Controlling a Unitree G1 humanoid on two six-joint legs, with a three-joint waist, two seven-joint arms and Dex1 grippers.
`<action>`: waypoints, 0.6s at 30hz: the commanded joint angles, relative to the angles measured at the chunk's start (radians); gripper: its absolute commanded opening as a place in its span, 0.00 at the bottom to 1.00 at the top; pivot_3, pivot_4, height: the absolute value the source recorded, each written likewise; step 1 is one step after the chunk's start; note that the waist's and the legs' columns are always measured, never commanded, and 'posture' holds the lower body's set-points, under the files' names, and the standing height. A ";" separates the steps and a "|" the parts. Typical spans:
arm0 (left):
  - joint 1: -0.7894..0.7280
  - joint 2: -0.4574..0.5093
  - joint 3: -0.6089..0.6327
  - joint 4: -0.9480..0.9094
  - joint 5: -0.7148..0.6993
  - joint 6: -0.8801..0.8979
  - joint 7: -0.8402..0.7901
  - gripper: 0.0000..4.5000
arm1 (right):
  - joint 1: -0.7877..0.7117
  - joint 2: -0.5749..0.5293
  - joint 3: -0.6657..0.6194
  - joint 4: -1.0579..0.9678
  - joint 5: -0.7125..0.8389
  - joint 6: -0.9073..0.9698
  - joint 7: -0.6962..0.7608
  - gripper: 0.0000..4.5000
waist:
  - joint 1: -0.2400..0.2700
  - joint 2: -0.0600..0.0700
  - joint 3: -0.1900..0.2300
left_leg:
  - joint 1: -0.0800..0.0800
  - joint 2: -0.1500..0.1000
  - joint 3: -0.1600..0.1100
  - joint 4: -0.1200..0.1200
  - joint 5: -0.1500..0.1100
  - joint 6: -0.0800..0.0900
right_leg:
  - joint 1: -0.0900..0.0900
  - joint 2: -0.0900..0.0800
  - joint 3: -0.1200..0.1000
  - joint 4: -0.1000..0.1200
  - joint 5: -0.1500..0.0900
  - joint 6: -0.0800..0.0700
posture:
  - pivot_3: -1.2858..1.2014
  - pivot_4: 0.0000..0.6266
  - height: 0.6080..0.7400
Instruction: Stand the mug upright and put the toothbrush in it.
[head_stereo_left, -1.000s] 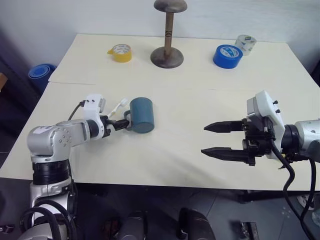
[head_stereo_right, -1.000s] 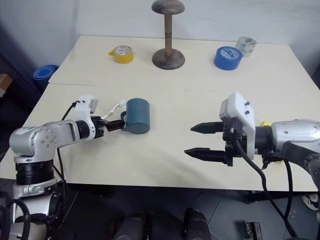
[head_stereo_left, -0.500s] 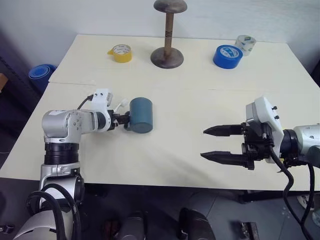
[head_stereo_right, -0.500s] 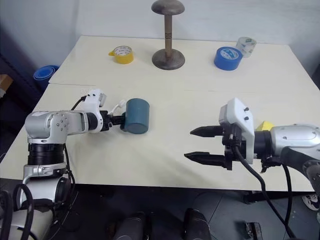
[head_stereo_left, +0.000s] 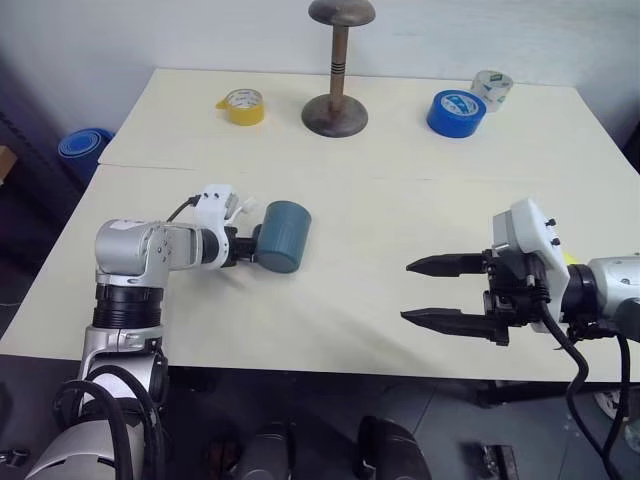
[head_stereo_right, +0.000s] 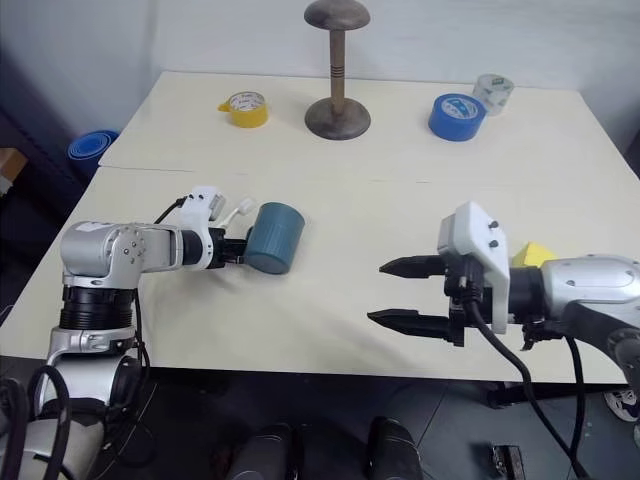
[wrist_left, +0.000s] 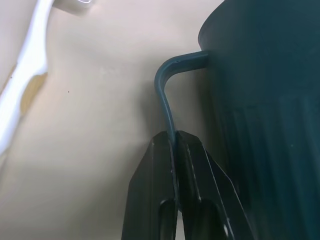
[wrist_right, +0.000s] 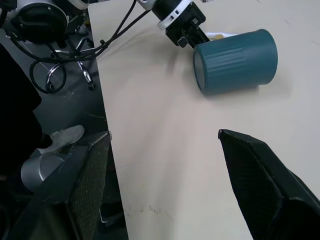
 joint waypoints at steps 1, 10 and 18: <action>0.018 -0.008 -0.011 0.021 0.023 0.020 0.005 0.00 | 0.010 -0.031 -0.071 -0.002 0.064 0.023 0.004 0.99 | 0.001 0.000 0.000 | 0.000 0.000 0.000 0.000 0.000 0.000 | 0.000 0.000 0.000 0.000 0.000 0.000 | 0.52 0.24 1.00; 0.011 -0.057 0.056 -0.043 -0.014 -0.194 -0.054 0.00 | 0.084 -0.052 -0.219 0.010 0.103 0.052 -0.053 0.99 | 0.014 0.000 0.000 | 0.000 0.000 0.000 0.000 0.000 0.000 | 0.000 0.000 0.000 -0.001 0.000 0.000 | 0.52 0.24 1.00; 0.117 -0.180 0.024 -0.215 0.013 -0.660 -0.141 0.00 | 0.209 -0.003 -0.356 0.021 0.088 0.056 -0.160 0.99 | 0.019 0.000 0.000 | -0.003 0.000 0.000 0.000 0.000 0.000 | -0.001 0.000 -0.001 -0.002 0.000 0.000 | 0.52 0.24 1.00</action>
